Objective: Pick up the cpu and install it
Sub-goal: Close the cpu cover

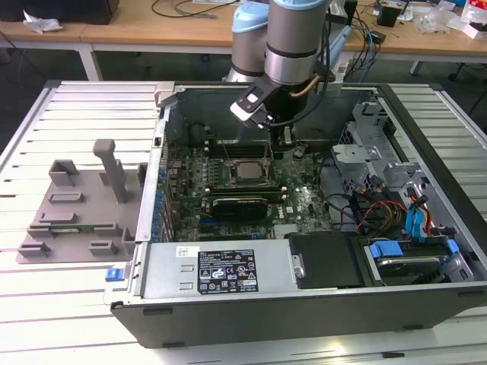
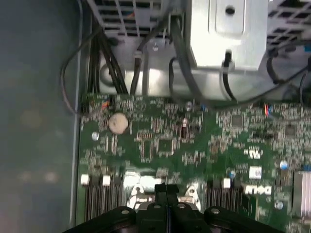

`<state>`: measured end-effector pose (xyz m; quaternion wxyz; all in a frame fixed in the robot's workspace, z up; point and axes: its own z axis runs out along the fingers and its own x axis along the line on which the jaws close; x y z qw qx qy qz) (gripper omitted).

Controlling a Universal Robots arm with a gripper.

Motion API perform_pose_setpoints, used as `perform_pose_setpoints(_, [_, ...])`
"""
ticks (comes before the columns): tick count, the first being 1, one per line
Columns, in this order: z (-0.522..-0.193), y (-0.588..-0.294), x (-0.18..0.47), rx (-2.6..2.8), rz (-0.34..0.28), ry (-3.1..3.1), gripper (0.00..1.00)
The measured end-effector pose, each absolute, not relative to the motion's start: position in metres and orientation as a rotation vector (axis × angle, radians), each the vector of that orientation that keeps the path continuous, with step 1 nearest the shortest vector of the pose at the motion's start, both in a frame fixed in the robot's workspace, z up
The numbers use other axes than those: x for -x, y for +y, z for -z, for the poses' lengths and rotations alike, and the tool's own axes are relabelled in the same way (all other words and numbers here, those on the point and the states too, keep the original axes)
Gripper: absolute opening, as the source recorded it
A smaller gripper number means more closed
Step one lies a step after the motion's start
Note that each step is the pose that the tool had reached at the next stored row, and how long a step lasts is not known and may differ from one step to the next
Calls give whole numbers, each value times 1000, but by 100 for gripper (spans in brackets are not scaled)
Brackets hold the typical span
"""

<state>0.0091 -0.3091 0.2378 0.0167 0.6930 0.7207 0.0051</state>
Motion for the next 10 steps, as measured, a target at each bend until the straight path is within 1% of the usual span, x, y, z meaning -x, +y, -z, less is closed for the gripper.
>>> perform_pose_setpoints(6, [-238,-309,-6,-2155,-15,2241,11])
perform_pose_setpoints(9, [-237,-309,-6,-2185,52,2273,11])
perform_pose_setpoints(10, [-237,-309,-6,-2186,56,2275,11])
